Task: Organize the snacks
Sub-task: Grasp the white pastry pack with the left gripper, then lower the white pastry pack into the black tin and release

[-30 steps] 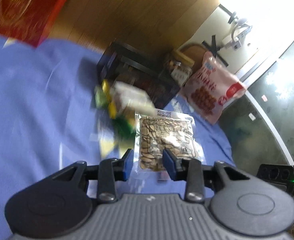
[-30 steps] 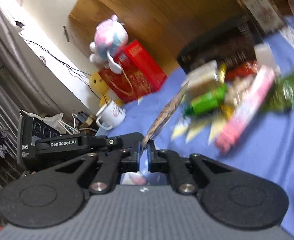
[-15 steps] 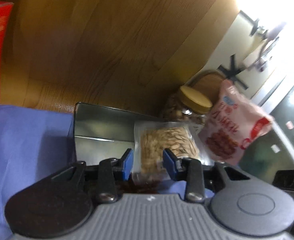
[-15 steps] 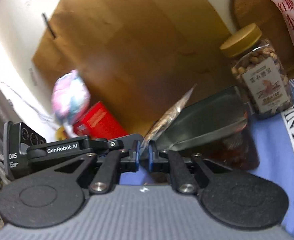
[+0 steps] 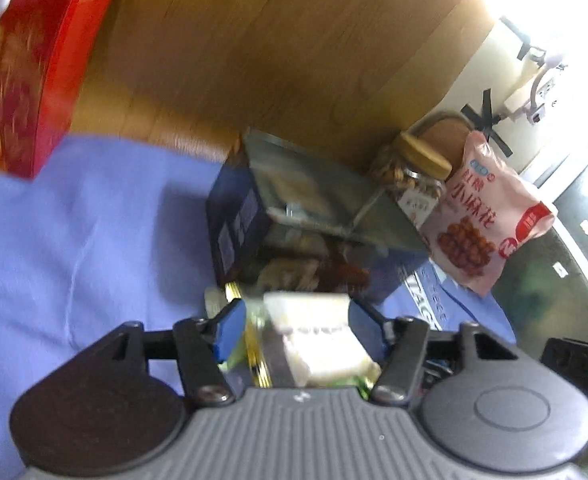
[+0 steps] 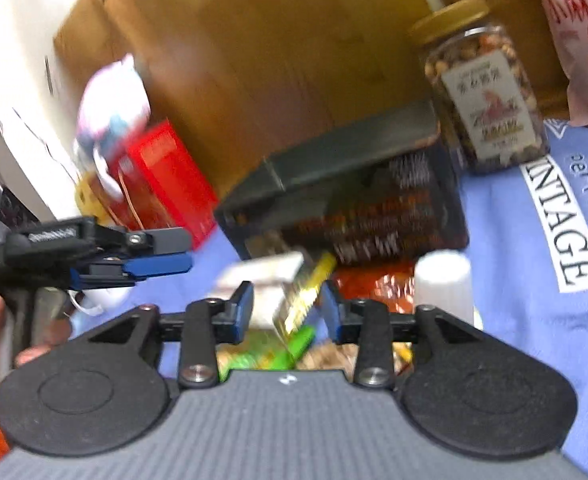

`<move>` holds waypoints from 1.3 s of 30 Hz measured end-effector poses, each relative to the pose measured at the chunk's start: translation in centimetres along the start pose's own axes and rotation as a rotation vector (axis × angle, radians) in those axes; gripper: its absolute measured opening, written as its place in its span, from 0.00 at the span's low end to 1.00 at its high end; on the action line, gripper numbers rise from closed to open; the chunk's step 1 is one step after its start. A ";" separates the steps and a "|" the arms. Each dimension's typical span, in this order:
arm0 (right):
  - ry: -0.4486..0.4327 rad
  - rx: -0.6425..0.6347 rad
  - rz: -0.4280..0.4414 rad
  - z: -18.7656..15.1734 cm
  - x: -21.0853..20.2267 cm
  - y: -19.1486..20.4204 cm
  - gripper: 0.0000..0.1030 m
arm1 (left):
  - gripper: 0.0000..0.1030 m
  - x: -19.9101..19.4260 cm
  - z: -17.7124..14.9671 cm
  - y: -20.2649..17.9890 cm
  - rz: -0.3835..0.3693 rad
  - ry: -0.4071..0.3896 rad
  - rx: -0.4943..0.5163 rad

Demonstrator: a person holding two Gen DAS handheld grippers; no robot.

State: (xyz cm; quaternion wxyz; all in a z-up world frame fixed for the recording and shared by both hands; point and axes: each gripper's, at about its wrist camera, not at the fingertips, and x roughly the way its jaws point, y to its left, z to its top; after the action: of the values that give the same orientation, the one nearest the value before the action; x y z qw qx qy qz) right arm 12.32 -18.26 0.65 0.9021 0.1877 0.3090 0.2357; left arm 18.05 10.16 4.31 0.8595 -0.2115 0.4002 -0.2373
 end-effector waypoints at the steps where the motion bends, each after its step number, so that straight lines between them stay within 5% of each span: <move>1: 0.007 -0.003 -0.003 -0.2 0.3 0.1 0.51 | 0.62 0.3 -0.2 0.2 -0.009 0.011 -0.014; 4: 0.019 -0.018 -0.001 -0.3 1.0 0.5 0.57 | 0.62 1.7 -1.0 0.6 -0.034 0.060 -0.047; 6: 0.051 -0.020 0.011 -0.1 1.9 0.9 0.56 | 0.44 2.3 -1.6 0.5 -0.028 0.080 -0.049; 12: 0.020 -0.115 0.003 -1.0 0.4 3.7 0.45 | 0.42 -0.5 -2.9 -1.4 -0.039 0.021 0.000; 21: -0.105 -0.246 -0.064 -4.3 -4.5 6.7 0.44 | 0.42 -2.0 -4.9 -4.4 -0.058 0.004 0.072; 31: -0.154 -0.191 -0.066 -2.8 -5.2 5.7 0.42 | 0.42 -1.6 -2.6 -6.6 -0.063 -0.025 0.118; 39: -0.187 -0.190 -0.066 2.1 -1.8 4.8 0.42 | 0.44 0.8 4.0 -6.2 -0.014 -0.105 0.127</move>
State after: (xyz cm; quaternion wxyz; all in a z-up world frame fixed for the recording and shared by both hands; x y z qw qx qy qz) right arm 10.94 -15.69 5.39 0.9479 0.1124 0.2058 0.2155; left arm 20.15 5.48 9.64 0.8893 -0.1717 0.3372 -0.2569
